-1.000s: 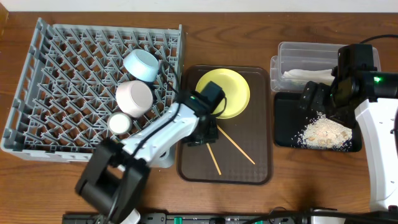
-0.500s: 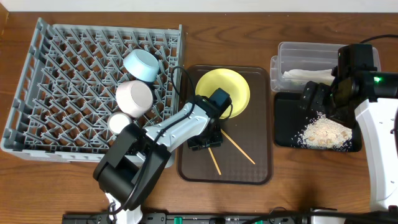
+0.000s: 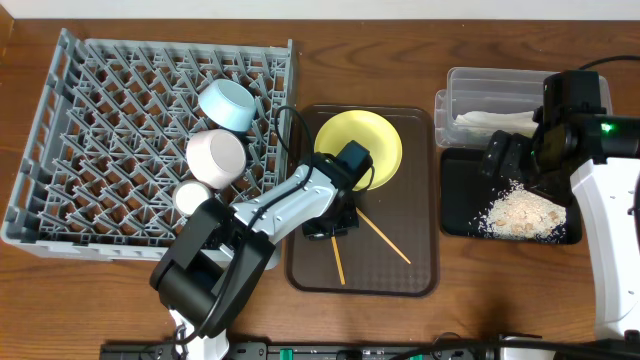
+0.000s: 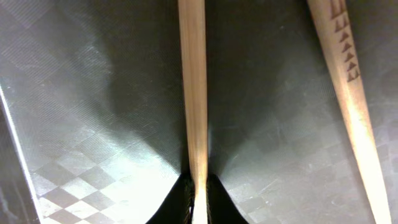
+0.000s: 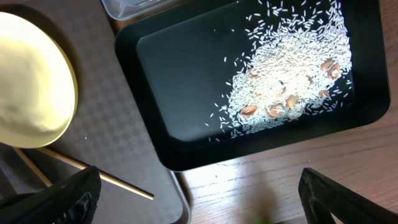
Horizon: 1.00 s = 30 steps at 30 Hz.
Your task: Sort waste into correct bins and load items into the dishwasher
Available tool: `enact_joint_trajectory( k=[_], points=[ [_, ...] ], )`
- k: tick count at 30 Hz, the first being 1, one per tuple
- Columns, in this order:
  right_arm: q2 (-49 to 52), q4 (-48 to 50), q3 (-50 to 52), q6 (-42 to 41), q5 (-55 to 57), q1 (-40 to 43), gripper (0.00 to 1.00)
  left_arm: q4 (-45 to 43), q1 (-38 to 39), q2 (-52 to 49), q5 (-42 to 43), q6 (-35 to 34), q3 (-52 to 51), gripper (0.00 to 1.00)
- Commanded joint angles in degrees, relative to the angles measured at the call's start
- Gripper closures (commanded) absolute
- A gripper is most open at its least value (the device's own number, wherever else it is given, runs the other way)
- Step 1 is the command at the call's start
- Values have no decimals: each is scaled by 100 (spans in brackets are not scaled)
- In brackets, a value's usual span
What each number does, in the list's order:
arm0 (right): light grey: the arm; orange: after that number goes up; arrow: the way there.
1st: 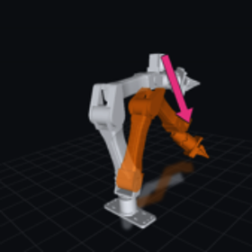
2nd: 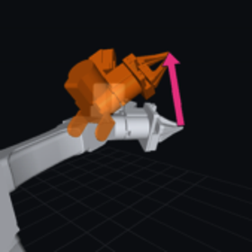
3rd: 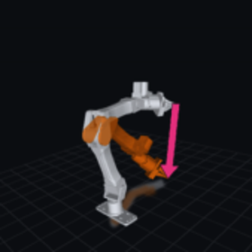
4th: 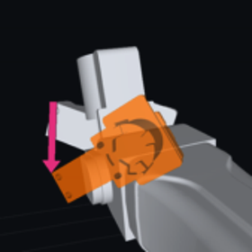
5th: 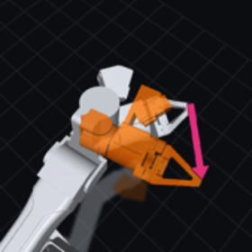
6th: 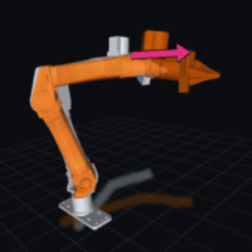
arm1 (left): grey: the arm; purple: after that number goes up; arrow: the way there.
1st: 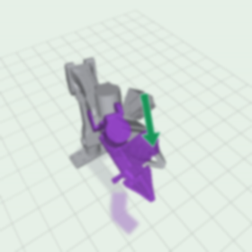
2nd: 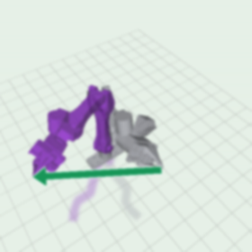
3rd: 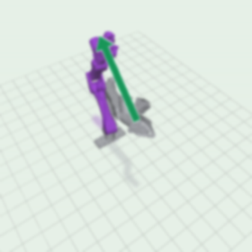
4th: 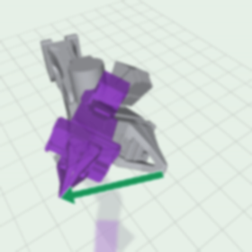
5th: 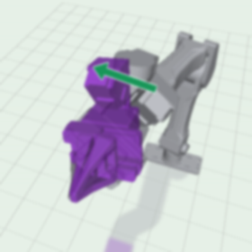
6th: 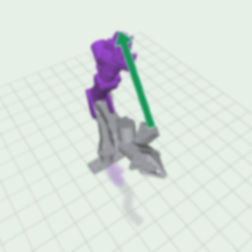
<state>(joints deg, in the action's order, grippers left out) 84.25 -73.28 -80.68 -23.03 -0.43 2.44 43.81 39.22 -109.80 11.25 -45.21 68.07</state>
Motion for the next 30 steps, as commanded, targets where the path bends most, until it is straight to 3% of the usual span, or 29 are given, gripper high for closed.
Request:
enact_joint_trajectory(
  k=[1, 8, 14, 19, 26, 30],
  points=[
    [-105, -7, -20, -7, -4, 59, 1, -87, 9, -304, -98, -13, -52, 92],
    [-105, -4, -20, -7, -2, 59, 1, -70, -46, -131, -105, 85, 15, 92],
    [-105, -4, -20, -7, -4, 59, 1, 24, -267, 603, -188, 549, 236, 92],
    [-105, -4, -20, -7, -4, 59, 1, 17, -590, 1449, -188, 1370, 317, 92],
    [-105, -2, -20, -7, -4, 59, 1, 33, -1292, 2411, -188, 3530, 317, 92],
    [-105, -4, -20, -7, -4, 59, 1, -22, -1731, 2693, -269, 3897, 317, 92]
  ],
)
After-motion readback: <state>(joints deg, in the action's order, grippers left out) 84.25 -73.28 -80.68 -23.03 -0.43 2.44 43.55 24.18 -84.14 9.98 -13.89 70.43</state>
